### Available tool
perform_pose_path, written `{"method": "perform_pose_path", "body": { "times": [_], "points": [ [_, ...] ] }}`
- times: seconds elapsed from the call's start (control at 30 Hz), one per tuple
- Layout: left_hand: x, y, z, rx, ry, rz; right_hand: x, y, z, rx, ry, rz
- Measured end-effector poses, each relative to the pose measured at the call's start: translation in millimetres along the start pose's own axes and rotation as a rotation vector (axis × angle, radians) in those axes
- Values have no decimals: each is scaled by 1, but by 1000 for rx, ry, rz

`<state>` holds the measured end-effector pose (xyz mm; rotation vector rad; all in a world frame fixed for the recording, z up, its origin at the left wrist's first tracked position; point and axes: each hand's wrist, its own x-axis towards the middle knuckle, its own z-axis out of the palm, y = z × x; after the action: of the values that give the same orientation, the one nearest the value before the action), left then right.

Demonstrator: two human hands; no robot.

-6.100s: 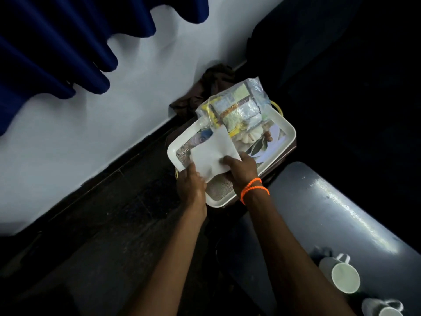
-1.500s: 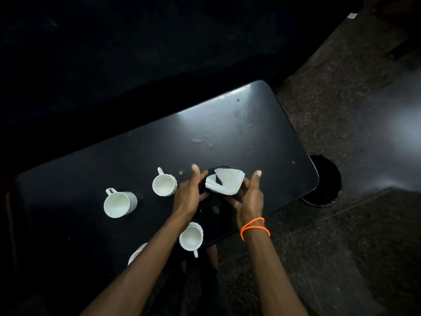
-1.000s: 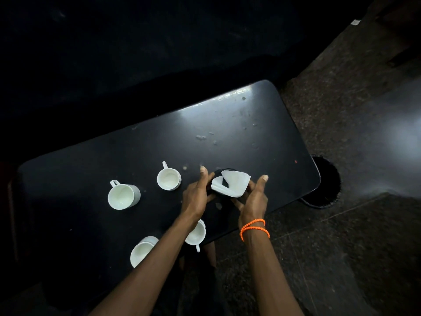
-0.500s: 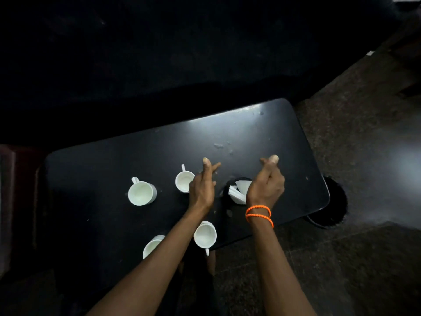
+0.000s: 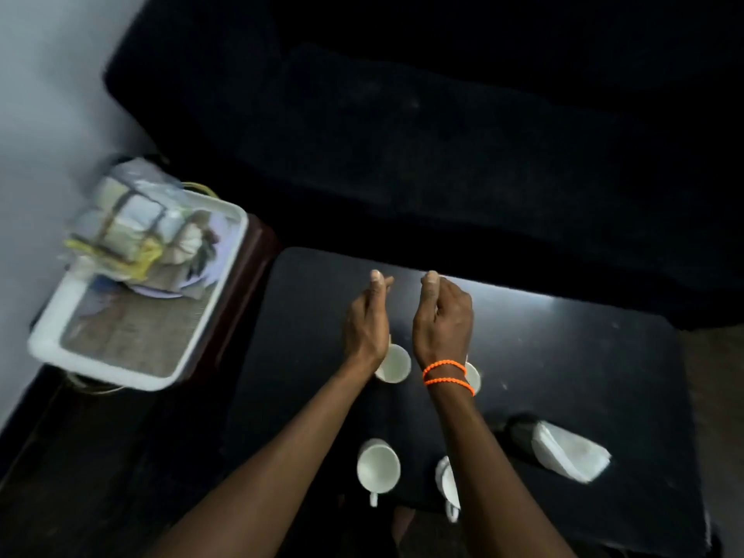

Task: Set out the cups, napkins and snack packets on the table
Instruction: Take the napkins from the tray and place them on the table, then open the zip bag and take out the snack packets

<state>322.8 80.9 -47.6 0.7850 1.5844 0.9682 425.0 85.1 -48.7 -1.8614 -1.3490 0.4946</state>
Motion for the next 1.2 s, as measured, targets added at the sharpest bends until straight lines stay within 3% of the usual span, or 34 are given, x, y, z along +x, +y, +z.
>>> {"method": "perform_pose_path", "body": {
  "times": [0.33, 0.5, 0.63, 0.77, 0.97, 1.2],
  "points": [
    [68, 16, -183, -127, 389, 26, -12, -128, 157, 158, -402, -275],
    [105, 21, -267, -62, 489, 28, -28, -180, 232, 175, -638, -316],
    [146, 27, -341, 429, 635, 39, -33, -212, 287, 1, -847, -473],
    [182, 34, -404, 794, 769, 20, -27, -235, 330, -129, -889, -581],
    [209, 45, -441, 815, 463, -180, -34, -233, 353, -114, -866, -458],
    [203, 48, -434, 353, 552, -115, -47, -224, 340, 114, -798, -135]
  ]
}}
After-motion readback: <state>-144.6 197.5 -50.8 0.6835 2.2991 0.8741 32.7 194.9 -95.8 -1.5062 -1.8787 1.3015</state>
